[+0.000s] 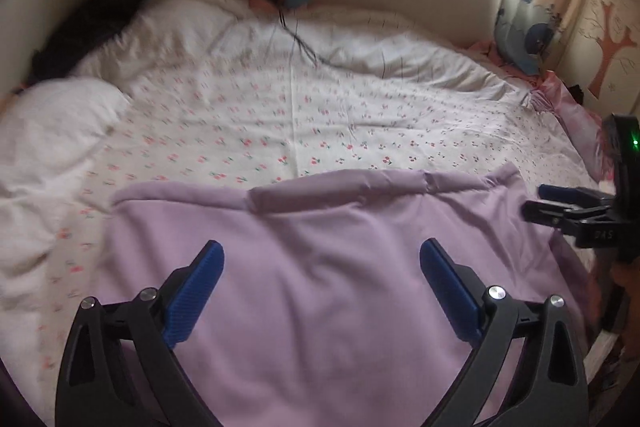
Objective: Fold large clothes
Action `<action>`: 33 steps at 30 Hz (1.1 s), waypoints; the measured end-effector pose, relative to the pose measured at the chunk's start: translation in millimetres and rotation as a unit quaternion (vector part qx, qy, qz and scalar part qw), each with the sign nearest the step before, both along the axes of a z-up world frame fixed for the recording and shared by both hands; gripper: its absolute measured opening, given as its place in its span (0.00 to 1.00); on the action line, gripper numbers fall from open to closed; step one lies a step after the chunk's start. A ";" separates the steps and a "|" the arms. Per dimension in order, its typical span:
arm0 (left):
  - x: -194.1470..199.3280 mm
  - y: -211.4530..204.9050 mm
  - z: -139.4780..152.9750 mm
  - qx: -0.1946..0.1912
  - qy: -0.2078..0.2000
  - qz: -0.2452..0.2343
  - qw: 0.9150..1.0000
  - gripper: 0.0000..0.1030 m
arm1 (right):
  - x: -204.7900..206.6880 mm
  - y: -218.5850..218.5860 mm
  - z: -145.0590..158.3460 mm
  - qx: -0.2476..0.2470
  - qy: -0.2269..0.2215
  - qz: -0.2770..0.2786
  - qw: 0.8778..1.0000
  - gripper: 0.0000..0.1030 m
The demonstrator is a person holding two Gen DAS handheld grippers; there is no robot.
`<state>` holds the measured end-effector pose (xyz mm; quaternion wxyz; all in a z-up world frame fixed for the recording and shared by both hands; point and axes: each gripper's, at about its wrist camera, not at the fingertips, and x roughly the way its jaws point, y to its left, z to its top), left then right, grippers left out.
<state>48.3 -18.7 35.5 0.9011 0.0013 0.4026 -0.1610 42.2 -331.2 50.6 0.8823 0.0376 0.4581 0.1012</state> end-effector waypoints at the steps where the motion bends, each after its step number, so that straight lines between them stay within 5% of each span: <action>1: -18.5 6.1 5.1 0.010 -0.014 -0.002 1.000 0.92 | -15.5 -9.1 0.1 -0.006 -0.009 -0.013 1.000 0.94; 5: -62.2 35.8 -5.3 0.013 -0.035 0.023 0.999 0.92 | -39.1 -48.9 -47.0 0.009 0.023 -0.068 0.997 0.94; 9: -47.4 64.0 -61.6 0.004 0.013 0.056 0.998 0.92 | -37.6 -65.3 -98.5 0.038 0.016 -0.086 0.995 0.95; 11: -38.7 73.5 -82.0 -0.019 0.021 0.063 0.998 0.93 | -34.6 -59.1 -92.7 0.014 0.028 -0.082 0.996 0.94; 14: -43.2 76.1 -72.3 -0.014 0.017 0.072 0.997 0.93 | -36.6 -54.6 -75.3 0.001 0.045 -0.079 0.996 0.94; 18: -84.5 76.9 -43.4 0.014 -0.049 0.056 0.997 0.93 | -86.6 -36.2 -36.7 0.038 -0.033 -0.049 0.998 0.94; 21: -91.6 82.1 -59.3 0.057 -0.048 0.060 0.995 0.93 | -83.0 -13.4 -71.0 -0.022 -0.007 -0.029 0.999 0.94; 23: -84.0 95.5 -82.6 0.016 -0.014 0.057 0.998 0.95 | -89.5 -5.5 -85.1 -0.045 -0.051 -0.016 0.998 0.94; 27: -91.0 100.5 -74.7 0.014 -0.006 0.077 0.997 0.94 | -95.5 -18.6 -60.5 0.009 0.012 -0.028 1.000 0.94; 33: -145.5 82.8 -46.0 0.080 -0.064 0.052 0.993 0.94 | -176.3 -14.3 -18.5 0.125 0.000 0.039 0.991 0.94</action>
